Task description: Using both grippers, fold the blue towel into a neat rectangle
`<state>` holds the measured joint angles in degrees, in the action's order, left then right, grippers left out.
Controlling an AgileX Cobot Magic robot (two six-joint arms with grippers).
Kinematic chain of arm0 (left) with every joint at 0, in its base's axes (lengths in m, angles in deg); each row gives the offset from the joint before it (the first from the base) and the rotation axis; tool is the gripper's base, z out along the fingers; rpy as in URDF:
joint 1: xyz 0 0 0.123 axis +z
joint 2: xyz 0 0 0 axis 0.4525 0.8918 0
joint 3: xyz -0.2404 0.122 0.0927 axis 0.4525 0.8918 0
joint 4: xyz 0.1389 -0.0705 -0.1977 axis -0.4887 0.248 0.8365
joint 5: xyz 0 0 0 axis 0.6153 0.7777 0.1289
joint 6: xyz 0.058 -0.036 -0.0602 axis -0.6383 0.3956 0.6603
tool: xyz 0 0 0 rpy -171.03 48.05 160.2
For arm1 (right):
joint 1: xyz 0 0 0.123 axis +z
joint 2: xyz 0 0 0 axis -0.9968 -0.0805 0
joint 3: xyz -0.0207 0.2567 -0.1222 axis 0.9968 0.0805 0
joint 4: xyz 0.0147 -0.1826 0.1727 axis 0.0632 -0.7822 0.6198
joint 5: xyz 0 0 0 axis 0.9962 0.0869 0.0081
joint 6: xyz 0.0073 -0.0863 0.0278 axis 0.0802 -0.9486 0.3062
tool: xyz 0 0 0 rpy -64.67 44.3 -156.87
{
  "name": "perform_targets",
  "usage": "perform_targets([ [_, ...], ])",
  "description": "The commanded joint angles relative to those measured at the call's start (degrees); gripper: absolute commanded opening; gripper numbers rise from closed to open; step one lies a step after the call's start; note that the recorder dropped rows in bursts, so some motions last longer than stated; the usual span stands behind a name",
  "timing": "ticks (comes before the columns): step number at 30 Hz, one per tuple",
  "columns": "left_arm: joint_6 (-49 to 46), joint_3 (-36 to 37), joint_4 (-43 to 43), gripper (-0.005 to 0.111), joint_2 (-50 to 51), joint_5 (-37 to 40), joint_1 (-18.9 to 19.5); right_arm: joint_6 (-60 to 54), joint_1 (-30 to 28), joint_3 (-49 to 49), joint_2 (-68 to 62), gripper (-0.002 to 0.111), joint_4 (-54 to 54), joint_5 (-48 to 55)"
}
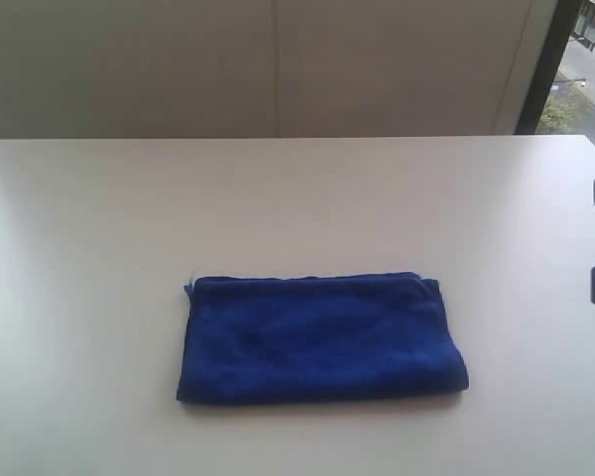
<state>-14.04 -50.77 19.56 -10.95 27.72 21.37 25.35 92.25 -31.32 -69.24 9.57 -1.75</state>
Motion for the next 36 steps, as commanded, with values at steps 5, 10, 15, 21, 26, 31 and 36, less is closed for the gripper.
perform_targets([
  [5,-0.2,0.2,0.0,0.000,-0.2,-0.2,-0.5,0.4,0.0,0.2,0.1,0.000,-0.1,-0.8],
  [10,-0.2,0.2,0.0,0.000,-0.2,-0.2,-0.5,0.1,0.0,0.2,0.1,0.000,-0.1,-0.8],
  [15,-0.2,0.2,0.0,0.000,-0.2,-0.2,-0.5,0.1,0.0,0.2,0.1,0.000,-0.1,-0.8],
  [21,-0.2,0.2,0.0,0.000,-0.2,-0.2,-0.5,-0.1,0.0,0.2,0.1,0.000,-0.1,-0.8],
  [26,-0.2,0.2,0.0,0.000,-0.2,-0.2,-0.5,0.2,0.0,0.2,0.1,0.000,2.5,-0.8],
  [31,-0.2,0.2,0.0,0.000,-0.2,-0.2,-0.5,0.2,0.0,0.2,1.1,0.000,7.4,-0.8],
  [36,-0.2,0.2,0.0,0.000,-0.2,-0.1,-0.5,0.2,-0.3,0.5,7.7,0.000,8.9,-0.9],
])
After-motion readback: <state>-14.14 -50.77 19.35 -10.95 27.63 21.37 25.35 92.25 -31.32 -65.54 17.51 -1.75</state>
